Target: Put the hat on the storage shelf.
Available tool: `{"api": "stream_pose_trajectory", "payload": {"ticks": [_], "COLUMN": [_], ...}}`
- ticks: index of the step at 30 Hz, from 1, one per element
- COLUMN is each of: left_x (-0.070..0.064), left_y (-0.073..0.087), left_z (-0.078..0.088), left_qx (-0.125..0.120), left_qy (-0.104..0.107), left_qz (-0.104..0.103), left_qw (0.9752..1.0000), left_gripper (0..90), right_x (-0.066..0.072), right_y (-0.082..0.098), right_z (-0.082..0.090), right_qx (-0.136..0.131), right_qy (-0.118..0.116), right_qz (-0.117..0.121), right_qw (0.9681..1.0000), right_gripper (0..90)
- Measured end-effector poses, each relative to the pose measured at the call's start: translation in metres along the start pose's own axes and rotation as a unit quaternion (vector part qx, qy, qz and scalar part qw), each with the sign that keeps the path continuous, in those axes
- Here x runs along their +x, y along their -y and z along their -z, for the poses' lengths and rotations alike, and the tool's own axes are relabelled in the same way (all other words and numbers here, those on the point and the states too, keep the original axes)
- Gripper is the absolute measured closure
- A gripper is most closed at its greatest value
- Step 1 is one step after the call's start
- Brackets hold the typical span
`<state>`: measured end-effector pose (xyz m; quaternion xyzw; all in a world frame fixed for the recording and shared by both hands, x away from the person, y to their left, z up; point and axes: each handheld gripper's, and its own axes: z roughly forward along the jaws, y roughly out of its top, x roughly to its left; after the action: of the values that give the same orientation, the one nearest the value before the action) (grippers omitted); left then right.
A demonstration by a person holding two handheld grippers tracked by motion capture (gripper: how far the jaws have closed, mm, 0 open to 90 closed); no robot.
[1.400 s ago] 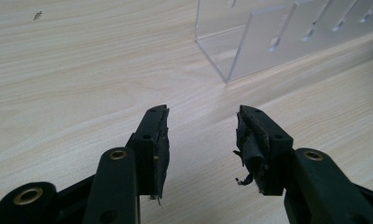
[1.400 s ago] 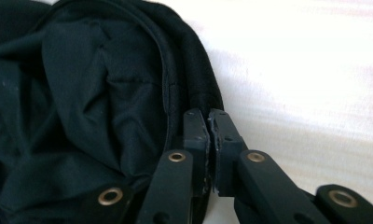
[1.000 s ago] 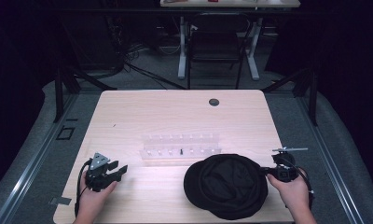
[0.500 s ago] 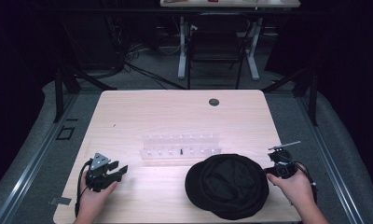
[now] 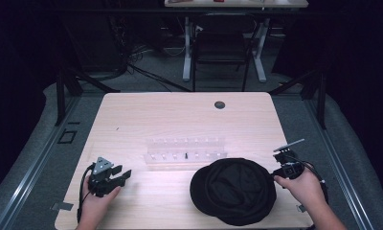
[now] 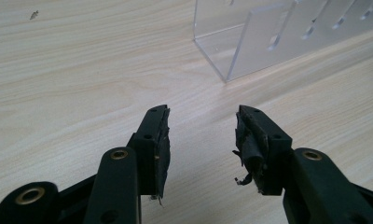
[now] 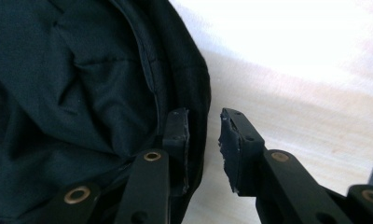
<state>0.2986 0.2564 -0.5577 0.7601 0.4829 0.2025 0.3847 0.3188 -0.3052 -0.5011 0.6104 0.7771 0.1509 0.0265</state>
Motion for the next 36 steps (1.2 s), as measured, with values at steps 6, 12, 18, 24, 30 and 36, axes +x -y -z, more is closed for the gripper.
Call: {"api": "stream_pose_trajectory", "payload": {"ticks": [6, 12, 18, 24, 30, 36], "left_x": [0.000, 0.000, 0.000, 0.000, 0.000, 0.000], "left_y": [0.000, 0.000, 0.000, 0.000, 0.000, 0.000], "left_z": [0.000, 0.000, 0.000, -0.001, 0.000, -0.001], "left_qx": [0.001, 0.001, 0.000, 0.001, 0.002, 0.002], "left_qy": [0.001, 0.001, 0.000, 0.000, 0.001, 0.001], "left_qz": [-0.001, 0.000, 0.001, 0.000, 0.001, 0.002], "left_qw": [1.0000, 1.0000, 1.0000, 1.0000, 1.0000, 1.0000], "left_gripper": [54.1, 54.1, 54.1, 54.1, 54.1, 54.1], "right_x": [-0.004, -0.008, -0.015, -0.015, -0.019, -0.020], "right_y": [-0.001, 0.000, 0.001, 0.002, -0.002, -0.003], "right_z": [-0.004, -0.005, -0.007, -0.011, -0.015, -0.017], "right_qx": [0.014, 0.008, 0.039, 0.031, 0.047, 0.060], "right_qy": [-0.014, -0.036, -0.065, -0.060, -0.074, -0.091], "right_qz": [-0.017, -0.045, -0.047, -0.049, -0.065, -0.066], "right_qw": [0.9997, 0.9983, 0.9960, 0.9965, 0.9940, 0.9919], "right_gripper": [73.2, 72.9, 74.0, 70.5, 72.4, 82.7]}}
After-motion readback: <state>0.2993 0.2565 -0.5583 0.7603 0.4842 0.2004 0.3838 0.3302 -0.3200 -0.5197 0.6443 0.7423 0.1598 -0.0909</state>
